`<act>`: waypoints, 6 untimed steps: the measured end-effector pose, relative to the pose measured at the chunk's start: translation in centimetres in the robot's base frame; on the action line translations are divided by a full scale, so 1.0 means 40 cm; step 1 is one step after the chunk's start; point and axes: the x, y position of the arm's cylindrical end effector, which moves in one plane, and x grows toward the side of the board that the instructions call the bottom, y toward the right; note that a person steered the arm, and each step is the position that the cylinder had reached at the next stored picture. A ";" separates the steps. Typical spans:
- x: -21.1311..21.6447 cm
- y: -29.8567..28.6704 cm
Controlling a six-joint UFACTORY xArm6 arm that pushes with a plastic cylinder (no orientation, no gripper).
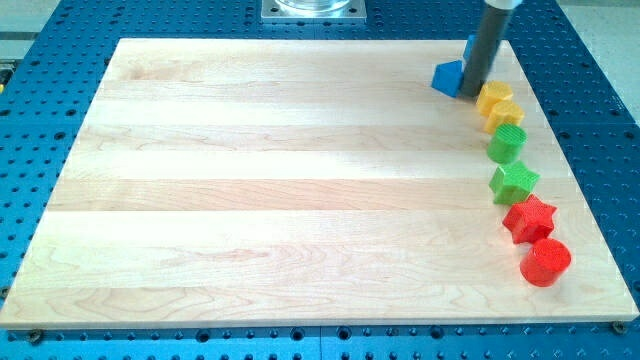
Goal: Slide the blue triangle slightly to the right
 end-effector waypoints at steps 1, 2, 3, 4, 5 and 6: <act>-0.091 -0.106; -0.059 -0.153; -0.015 -0.279; -0.078 -0.308; -0.108 -0.289; -0.122 -0.252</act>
